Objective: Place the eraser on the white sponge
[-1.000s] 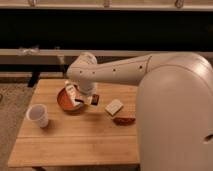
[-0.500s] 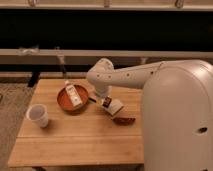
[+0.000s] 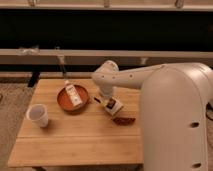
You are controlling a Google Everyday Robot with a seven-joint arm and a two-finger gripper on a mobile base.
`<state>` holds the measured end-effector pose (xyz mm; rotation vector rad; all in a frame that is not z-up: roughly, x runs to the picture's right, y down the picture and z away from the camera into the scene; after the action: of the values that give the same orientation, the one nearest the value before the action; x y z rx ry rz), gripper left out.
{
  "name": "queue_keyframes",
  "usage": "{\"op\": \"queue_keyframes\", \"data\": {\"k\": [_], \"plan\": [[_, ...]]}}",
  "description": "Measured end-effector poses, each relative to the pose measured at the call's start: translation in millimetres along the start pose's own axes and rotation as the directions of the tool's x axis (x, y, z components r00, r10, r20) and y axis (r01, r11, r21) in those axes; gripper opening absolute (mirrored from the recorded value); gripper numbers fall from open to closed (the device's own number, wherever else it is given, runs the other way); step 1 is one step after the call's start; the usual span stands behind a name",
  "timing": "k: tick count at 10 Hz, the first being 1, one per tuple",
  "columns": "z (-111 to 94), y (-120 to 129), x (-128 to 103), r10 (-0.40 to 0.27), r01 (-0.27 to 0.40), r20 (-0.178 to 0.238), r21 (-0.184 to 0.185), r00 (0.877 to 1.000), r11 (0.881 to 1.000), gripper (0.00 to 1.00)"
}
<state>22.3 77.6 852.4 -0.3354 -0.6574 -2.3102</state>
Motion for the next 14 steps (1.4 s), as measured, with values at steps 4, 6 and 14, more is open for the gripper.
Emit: {"op": "queue_keyframes", "data": {"k": [4,6,14], "plan": [[12.0,13.6,-19.1,0.076,-0.076,0.026,0.006,0.997,0.997,0.5],[17.4,17.8,-24.2,0.103,-0.103,0.03,0.01,0.994,0.995,0.69],[27.0,21.6,-22.5,0.114,-0.114,0.052,-0.013,0.992,0.993,0.8]]}}
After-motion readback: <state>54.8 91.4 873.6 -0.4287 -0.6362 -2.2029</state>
